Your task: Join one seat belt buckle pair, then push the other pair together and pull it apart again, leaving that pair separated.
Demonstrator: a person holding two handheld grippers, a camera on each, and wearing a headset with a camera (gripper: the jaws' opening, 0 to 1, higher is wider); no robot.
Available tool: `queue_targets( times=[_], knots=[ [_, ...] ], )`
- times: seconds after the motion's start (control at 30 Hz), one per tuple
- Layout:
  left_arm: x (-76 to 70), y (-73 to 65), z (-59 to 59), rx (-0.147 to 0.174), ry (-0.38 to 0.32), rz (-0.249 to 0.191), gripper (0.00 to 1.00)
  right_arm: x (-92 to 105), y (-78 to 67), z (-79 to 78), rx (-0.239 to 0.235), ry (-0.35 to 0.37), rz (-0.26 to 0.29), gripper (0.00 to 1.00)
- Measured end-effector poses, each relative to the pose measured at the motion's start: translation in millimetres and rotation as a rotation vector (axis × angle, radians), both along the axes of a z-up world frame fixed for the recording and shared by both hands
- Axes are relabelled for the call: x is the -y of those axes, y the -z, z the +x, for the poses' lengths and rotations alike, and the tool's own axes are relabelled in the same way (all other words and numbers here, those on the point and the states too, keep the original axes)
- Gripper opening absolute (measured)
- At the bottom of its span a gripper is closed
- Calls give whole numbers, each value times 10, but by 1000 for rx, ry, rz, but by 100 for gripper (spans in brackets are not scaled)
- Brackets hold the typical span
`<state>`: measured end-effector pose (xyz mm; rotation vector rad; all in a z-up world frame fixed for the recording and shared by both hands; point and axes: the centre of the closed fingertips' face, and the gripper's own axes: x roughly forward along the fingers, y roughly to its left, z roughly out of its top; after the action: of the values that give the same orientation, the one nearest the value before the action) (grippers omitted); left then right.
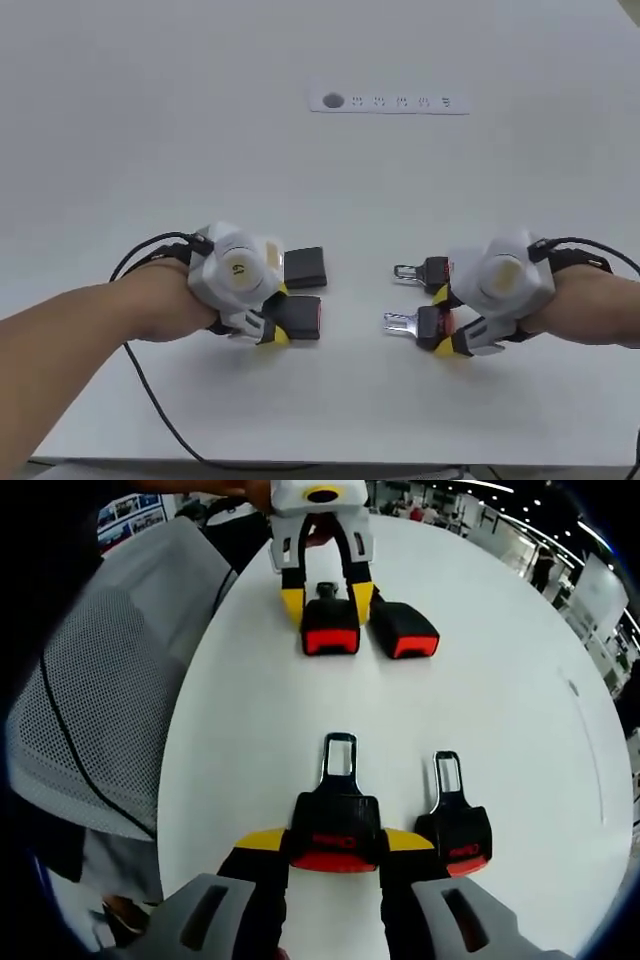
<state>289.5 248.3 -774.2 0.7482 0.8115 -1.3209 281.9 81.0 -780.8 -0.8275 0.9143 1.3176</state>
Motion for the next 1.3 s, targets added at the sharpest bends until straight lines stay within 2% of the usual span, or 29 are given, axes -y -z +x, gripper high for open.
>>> queue_targets(
  times=[0.2,0.57,0.7,1.07,1.3],
  knots=[
    [-6,10,2,-6,-1,-2,34,-146,-7,8,9,10,23,32],
    [-4,34,17,-6,3,0,34,-549,-10,-7,15,0,88,32],
    [1,37,21,-8,8,4,34,-670,-17,-6,28,-22,97,32],
    [-7,51,28,-8,13,8,34,-858,-41,65,71,-66,100,32],
    [11,44,14,-10,37,18,34,-936,-36,69,74,-103,99,32]
  ],
)
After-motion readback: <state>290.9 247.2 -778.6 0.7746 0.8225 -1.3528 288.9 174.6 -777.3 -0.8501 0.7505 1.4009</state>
